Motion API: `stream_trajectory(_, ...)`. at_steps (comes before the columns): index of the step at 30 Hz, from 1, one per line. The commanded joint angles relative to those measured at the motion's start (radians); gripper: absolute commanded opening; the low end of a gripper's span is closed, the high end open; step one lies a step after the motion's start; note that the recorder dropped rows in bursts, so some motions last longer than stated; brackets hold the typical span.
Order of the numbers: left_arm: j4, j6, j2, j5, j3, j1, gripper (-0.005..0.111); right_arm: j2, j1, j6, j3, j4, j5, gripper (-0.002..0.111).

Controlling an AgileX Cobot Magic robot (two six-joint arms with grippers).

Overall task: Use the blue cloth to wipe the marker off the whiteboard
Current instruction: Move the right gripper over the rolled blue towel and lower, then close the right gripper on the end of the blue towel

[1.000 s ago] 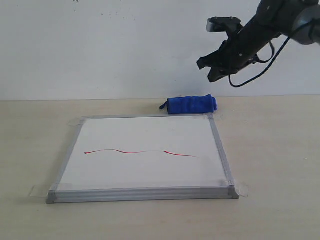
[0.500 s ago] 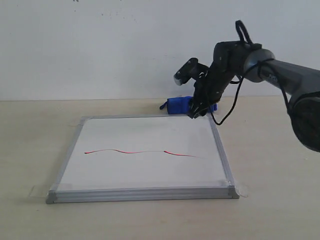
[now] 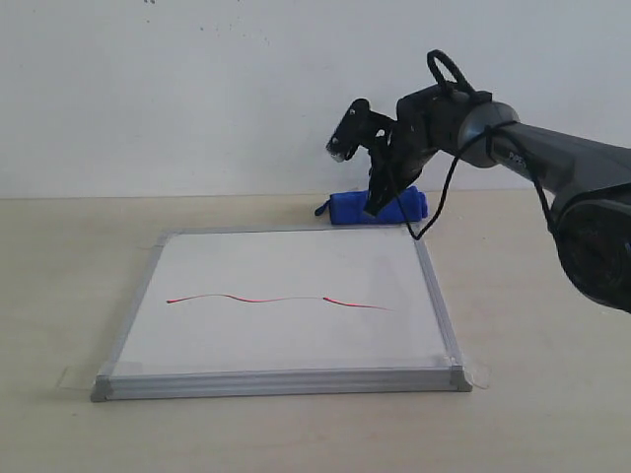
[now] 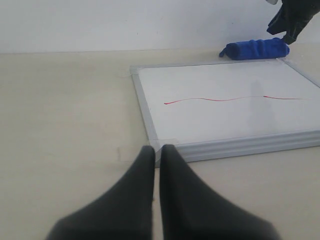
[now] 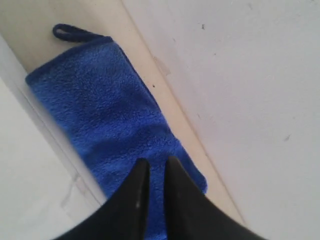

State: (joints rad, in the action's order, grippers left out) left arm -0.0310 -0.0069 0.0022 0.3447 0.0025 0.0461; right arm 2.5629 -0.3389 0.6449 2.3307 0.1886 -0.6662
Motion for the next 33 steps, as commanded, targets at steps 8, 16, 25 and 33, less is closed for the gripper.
stream_trajectory(8, -0.01, 0.001, -0.002, -0.007, -0.002, -0.004, 0.004, -0.018, -0.001, 0.229, 0.034, 0.055, -0.044, 0.011)
stream_trajectory(16, -0.01, 0.001, -0.002, -0.007, -0.002, -0.004, 0.004, -0.018, 0.01, 0.312, 0.194, -0.161, -0.357, 0.011)
stream_trajectory(25, -0.01, 0.001, -0.002, -0.007, -0.002, -0.004, 0.004, -0.018, 0.01, 0.339, 0.289, -0.203, -0.555, 0.01)
stream_trajectory(33, -0.01, 0.001, -0.002, -0.007, -0.002, -0.004, 0.004, 0.032, 0.01, 0.351, 0.274, -0.2, -0.275, 0.011)
